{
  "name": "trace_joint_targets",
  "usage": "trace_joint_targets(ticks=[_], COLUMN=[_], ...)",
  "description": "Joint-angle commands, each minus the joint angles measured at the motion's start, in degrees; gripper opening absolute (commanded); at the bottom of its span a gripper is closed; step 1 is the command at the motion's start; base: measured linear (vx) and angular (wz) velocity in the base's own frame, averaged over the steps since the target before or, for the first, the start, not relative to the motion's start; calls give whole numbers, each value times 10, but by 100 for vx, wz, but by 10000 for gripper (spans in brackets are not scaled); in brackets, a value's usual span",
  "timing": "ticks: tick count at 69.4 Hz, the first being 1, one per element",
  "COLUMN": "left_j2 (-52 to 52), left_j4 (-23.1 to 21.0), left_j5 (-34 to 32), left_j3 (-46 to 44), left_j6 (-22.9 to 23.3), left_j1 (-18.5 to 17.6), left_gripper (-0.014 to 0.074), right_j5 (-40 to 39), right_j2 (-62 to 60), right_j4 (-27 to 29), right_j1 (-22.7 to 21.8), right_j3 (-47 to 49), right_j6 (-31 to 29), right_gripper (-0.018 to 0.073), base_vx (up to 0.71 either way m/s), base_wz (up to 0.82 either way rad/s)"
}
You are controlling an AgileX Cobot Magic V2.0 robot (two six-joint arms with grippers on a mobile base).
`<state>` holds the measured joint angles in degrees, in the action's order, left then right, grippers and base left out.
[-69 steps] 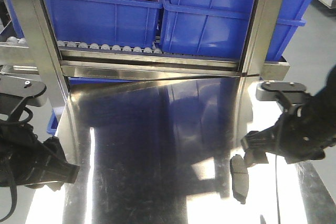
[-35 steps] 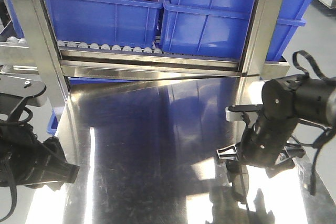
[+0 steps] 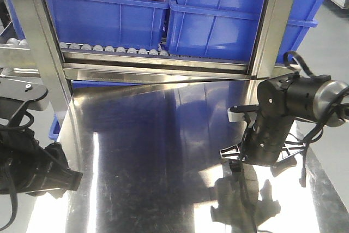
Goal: Move and align brake pads A on conveyor
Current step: 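Close the right gripper on the pad and lift it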
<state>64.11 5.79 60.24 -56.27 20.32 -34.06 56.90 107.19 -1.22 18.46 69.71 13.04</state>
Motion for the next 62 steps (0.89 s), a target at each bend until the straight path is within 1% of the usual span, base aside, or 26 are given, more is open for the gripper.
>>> trace_joint_targets(ticks=[1, 30, 41, 47, 52, 58, 61, 62], left_j2=[-12, -12, -12, -12, -12, -12, -12, -12], left_j4=[6, 6, 6, 6, 6, 6, 6, 6], left_j5=[-26, -26, -26, -26, -26, -26, -26, -26], left_j3=[-16, -16, -16, -16, -16, -16, -16, -16], left_j6=[1, 1, 1, 1, 1, 1, 1, 1], left_j1=[-2, -2, -2, -2, -2, -2, -2, -2], left_gripper=[-6, -6, -6, -6, -6, -6, -6, -6], right_j5=[-8, -35, -40, -40, -40, -40, -40, -39], right_j2=[-17, -1, -1, -1, -1, -1, -1, -1], right_j4=[-7, -7, -7, -7, -7, -7, -7, -7], right_j1=[0, 0, 0, 0, 0, 0, 0, 0], right_j3=[16, 16, 16, 16, 16, 15, 15, 15], right_j6=[0, 0, 0, 0, 0, 0, 0, 0], right_gripper=[592, 592, 568, 524, 459, 342, 266, 223], base_vx=[0, 0, 0, 0, 0, 0, 0, 0], base_wz=[0, 0, 0, 0, 0, 0, 0, 0])
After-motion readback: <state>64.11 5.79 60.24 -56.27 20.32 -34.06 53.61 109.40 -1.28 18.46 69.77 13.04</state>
